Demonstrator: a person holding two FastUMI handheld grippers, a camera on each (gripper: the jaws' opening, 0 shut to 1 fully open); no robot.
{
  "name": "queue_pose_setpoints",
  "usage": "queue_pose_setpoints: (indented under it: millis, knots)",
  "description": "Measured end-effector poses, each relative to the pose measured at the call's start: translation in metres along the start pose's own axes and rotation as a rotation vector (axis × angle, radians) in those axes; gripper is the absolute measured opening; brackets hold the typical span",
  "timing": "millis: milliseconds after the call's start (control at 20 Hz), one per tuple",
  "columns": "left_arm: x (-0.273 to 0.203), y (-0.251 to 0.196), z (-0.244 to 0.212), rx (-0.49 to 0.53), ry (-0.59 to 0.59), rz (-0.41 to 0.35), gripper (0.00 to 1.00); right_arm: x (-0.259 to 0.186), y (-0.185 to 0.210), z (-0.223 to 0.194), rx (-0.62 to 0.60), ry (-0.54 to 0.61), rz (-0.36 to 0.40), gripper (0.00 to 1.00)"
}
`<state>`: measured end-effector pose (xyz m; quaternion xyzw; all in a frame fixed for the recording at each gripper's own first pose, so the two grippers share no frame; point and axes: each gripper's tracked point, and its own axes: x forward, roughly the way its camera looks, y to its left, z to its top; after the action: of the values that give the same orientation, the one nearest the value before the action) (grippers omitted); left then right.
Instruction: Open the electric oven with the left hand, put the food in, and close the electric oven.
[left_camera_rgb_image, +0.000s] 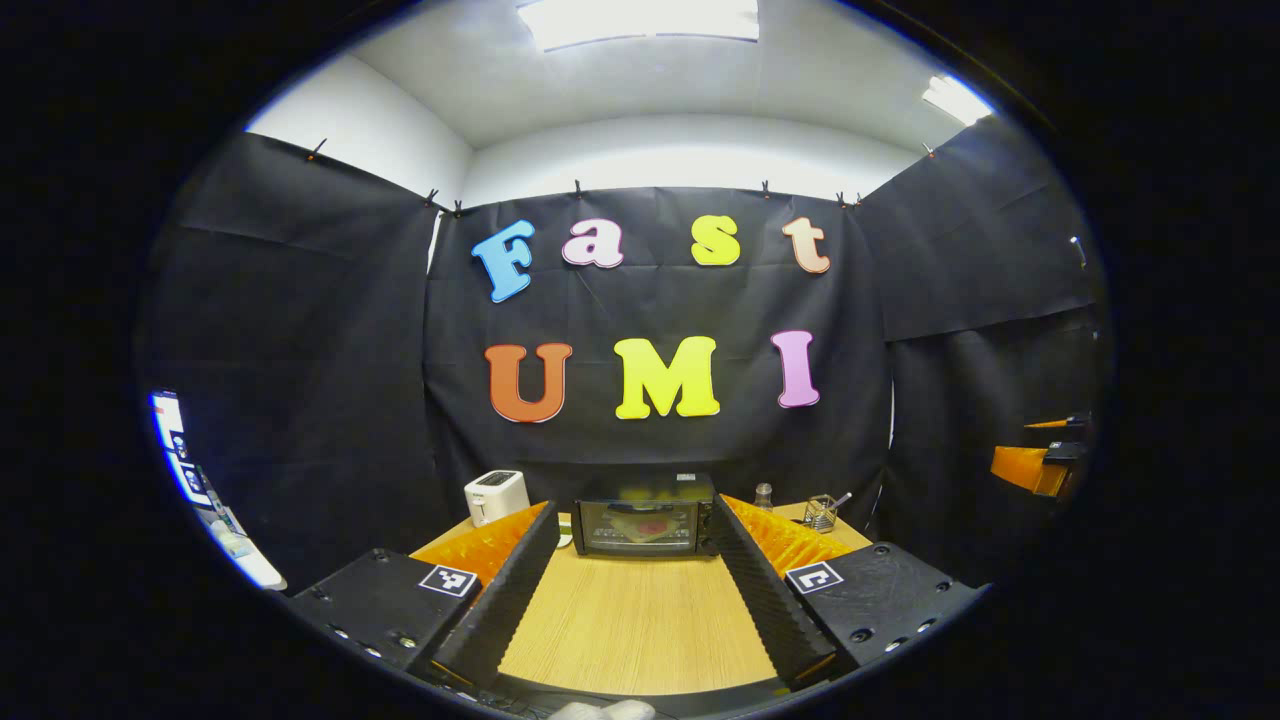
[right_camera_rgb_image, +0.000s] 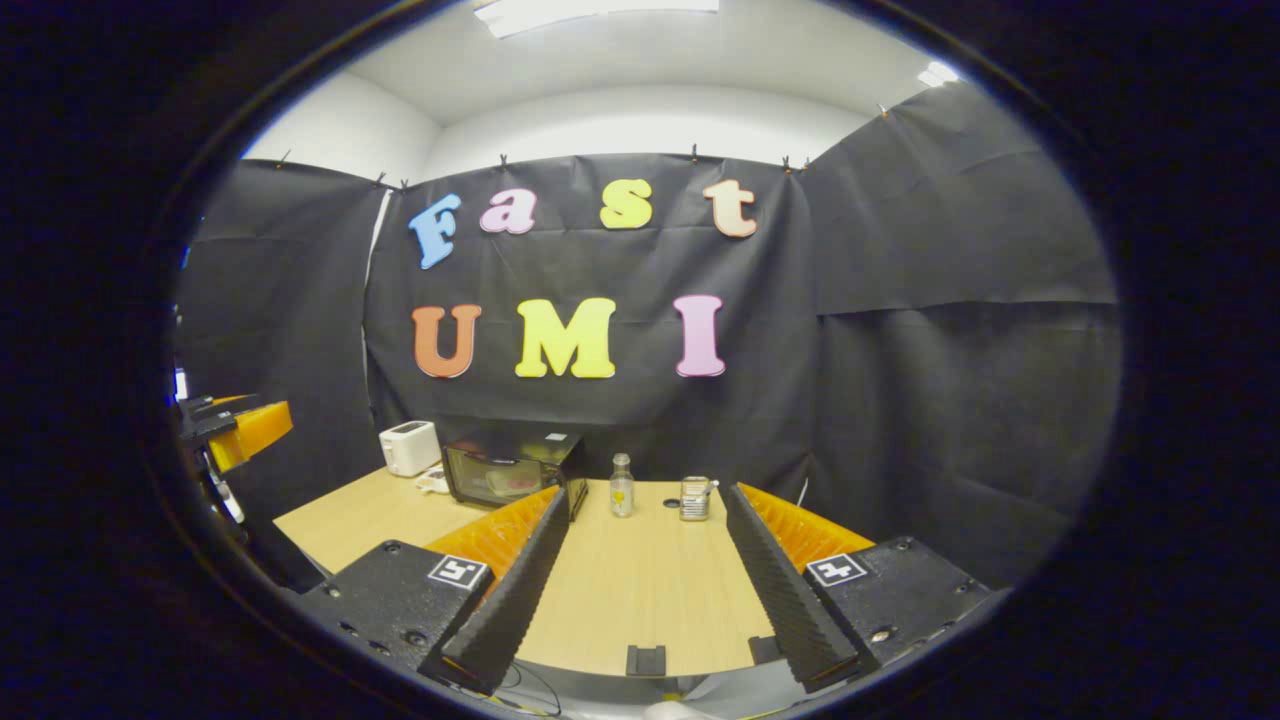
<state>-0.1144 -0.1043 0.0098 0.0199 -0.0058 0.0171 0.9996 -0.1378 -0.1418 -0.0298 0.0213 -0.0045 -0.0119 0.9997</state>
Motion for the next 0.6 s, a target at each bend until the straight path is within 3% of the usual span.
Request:
queue_pose_setpoints:
  millis: [300,400,600]
  knots:
    - [-0.034,0.0,-0.007,0.02,0.026,0.033,0.96,-0.014,0.007,-0.002,-0.02,-0.014,0.045,0.96]
    - [-0.036,-0.006,-0.006,0.022,0.022,0.028,1.0,-0.016,0.01,-0.005,-0.016,-0.011,0.059,0.96]
    - [-0.033,-0.015,-0.006,0.019,0.024,0.004,0.96,-0.016,0.01,-0.004,-0.013,-0.006,0.057,0.96]
